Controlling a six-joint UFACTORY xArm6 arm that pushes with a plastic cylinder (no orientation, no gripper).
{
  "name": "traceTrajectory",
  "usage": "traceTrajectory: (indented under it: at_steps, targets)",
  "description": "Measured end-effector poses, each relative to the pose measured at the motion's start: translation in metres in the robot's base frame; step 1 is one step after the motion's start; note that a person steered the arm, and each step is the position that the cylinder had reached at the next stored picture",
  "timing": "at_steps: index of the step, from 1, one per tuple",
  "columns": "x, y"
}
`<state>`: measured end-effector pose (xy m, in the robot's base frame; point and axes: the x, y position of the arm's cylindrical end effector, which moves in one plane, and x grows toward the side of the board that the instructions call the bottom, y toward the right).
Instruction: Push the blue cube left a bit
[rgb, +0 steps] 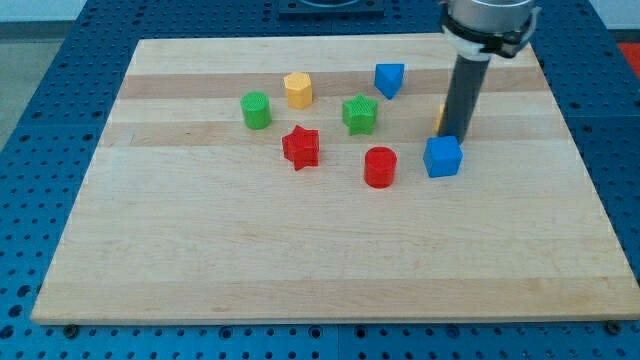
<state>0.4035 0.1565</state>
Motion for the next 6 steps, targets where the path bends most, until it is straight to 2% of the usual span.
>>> traceTrajectory:
  at_steps: [1,4,6]
  targets:
    - [0.0,0.013]
    - [0.0,-0.012]
    - [0.0,0.003]
